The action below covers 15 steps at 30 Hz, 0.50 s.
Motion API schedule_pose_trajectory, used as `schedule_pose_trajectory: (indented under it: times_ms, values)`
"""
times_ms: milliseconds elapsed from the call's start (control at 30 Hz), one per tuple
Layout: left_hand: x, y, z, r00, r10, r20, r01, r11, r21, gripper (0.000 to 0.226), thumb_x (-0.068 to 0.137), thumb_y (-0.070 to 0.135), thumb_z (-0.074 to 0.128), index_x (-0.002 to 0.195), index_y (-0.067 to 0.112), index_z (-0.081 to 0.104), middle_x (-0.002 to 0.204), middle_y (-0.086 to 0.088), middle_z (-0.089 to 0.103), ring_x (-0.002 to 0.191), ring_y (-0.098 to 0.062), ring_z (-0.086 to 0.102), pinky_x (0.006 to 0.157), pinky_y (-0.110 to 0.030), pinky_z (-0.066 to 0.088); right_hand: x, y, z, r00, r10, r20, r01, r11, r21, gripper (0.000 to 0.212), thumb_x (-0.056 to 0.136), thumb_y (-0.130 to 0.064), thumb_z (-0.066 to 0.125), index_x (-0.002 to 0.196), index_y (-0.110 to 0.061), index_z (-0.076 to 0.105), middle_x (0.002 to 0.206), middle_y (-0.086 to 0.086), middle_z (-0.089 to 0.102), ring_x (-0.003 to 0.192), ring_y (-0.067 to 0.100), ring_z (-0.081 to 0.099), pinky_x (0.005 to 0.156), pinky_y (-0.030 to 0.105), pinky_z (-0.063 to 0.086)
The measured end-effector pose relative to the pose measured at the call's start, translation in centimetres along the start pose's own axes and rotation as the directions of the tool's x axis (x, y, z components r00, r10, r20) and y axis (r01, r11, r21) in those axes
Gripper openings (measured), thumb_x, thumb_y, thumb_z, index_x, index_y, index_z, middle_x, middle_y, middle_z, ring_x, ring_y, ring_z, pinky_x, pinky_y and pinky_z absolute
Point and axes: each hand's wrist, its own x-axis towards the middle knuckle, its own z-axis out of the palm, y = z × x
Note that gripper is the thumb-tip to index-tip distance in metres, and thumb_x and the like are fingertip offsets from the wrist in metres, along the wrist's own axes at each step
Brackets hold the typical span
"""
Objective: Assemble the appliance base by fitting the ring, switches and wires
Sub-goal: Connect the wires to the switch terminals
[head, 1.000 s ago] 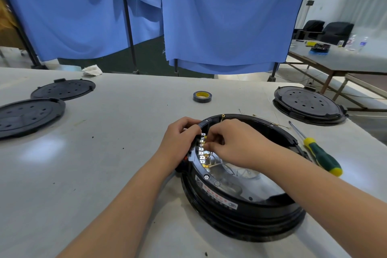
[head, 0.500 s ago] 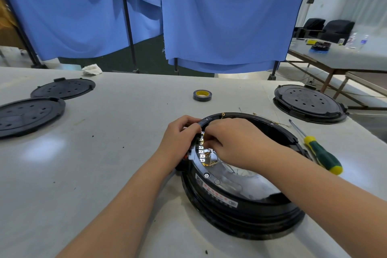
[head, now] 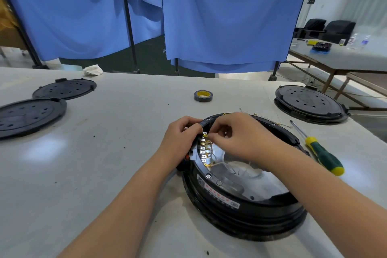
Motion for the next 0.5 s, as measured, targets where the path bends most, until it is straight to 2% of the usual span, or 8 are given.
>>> schedule_pose_trajectory:
  times_ms: [100,233,400,500]
  values:
    - [-0.07,-0.01,-0.05,1.000,-0.028,0.012,0.028,1.000,-0.011,0.016,0.077,0.016,0.060,0.083,0.024,0.073,0.075,0.004,0.073,0.067,-0.007,0.068,0.057,-0.019,0.052,0.23,0.69,-0.20,0.992,0.105,-0.071,-0.100,0.992,0.079,0.011,0.084,-0.033,0.063,0.077,-0.028,0.069,0.073,-0.011,0.065,0.072,0.006,0.060,0.069,0.028,0.052]
    - [-0.06,-0.05,-0.09,0.999,-0.031,0.012,0.031,1.000,0.002,0.016,0.078,0.016,0.060,0.085,0.023,0.073,0.077,0.002,0.073,0.069,-0.010,0.068,0.059,-0.022,0.054,0.43,0.67,0.05,0.988,0.153,0.001,-0.151,0.975,0.161,0.007,0.082,-0.034,0.070,0.077,-0.029,0.071,0.074,-0.012,0.068,0.073,0.002,0.062,0.066,0.019,0.051]
    - [0.01,0.00,0.12,0.999,-0.047,-0.002,0.047,0.999,0.003,0.024,0.065,0.025,0.058,0.084,0.022,0.073,0.079,0.000,0.074,0.072,-0.012,0.069,0.065,-0.027,0.055,0.77,0.34,0.11,0.984,0.167,0.056,-0.176,0.955,0.240,0.010,0.078,-0.027,0.076,0.084,-0.021,0.074,0.075,-0.007,0.072,0.074,0.005,0.067,0.068,0.019,0.052]
    - [0.04,-0.04,0.10,0.999,-0.046,-0.008,0.046,0.999,0.007,0.025,0.065,0.025,0.058,0.085,0.021,0.073,0.079,-0.001,0.074,0.073,-0.013,0.068,0.068,-0.030,0.055,0.81,0.19,0.25,0.984,0.162,0.079,-0.177,0.951,0.253,0.009,0.077,-0.026,0.076,0.084,-0.020,0.075,0.069,-0.010,0.070,0.065,-0.001,0.063,0.060,0.014,0.047]
